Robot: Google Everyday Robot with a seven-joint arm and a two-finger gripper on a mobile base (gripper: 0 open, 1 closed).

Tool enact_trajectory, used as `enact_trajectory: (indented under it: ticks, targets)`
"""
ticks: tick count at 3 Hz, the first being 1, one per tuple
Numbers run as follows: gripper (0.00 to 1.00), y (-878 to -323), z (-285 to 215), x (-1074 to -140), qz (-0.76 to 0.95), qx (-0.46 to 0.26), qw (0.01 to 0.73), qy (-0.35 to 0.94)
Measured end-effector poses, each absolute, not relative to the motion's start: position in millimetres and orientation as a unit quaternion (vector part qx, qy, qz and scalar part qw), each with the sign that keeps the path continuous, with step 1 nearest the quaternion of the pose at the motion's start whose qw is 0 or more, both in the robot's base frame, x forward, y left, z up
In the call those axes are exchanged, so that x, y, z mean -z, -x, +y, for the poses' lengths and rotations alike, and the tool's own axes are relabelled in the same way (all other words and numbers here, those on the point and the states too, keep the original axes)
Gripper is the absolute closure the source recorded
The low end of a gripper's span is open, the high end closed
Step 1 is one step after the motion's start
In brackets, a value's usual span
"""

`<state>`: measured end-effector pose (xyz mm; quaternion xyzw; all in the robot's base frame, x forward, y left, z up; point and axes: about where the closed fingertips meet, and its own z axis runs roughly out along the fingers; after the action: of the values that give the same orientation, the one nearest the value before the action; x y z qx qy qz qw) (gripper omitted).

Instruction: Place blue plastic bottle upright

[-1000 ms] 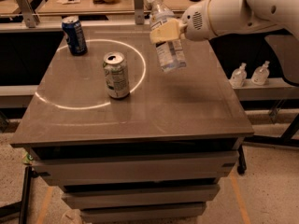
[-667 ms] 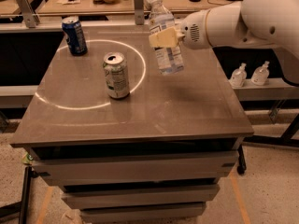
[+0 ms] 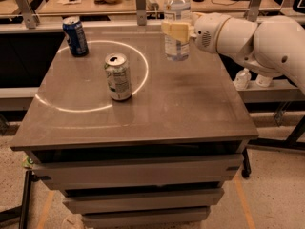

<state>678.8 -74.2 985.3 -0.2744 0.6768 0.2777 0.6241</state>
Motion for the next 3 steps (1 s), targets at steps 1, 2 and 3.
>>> enact_trajectory:
  ticks: [1, 2, 3]
  targets:
    - [1.0, -686.9, -86.2, -978.5, 0.641, -0.251, 0.664, 0.293]
    - [1.0, -686.9, -86.1, -978.4, 0.641, -0.252, 0.664, 0.292]
    - [1.0, -685.7, -87.5, -973.0, 0.63, -0.247, 0.676, 0.291]
